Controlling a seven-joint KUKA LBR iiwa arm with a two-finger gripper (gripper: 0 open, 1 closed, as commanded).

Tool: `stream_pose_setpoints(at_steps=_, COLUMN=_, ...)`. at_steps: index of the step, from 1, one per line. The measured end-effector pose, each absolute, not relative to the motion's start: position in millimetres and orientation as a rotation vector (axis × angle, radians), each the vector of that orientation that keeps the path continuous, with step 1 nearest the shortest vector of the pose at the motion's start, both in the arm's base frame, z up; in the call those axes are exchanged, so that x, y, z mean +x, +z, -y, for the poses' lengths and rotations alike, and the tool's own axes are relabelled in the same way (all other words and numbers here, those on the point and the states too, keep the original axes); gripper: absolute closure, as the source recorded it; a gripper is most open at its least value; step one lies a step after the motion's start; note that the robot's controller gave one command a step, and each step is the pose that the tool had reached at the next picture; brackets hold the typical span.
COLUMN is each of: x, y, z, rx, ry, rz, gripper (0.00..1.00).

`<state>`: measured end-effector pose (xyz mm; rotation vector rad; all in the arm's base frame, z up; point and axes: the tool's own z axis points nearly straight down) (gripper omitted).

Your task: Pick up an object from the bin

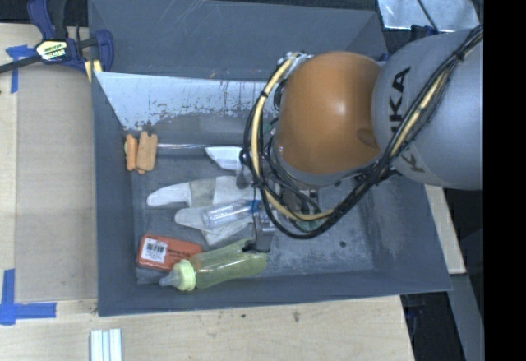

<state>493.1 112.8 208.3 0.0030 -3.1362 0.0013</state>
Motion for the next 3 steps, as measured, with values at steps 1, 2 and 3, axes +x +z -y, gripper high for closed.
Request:
stream_pose_setpoints(at_steps=1, x=494.9, y=212, z=-113, rx=0.000, ry=-0.001, rz=3.144, gripper=0.00)
stream_pose_setpoints(at_steps=2, x=510.0, y=163, z=-84, rx=0.050, ry=-0.003, rz=3.151, gripper=0.00)
stream_pose_setpoints(at_steps=3, x=516.8, y=118, z=-77, rx=0.051, ry=0.001, rz=3.144, gripper=0.00)
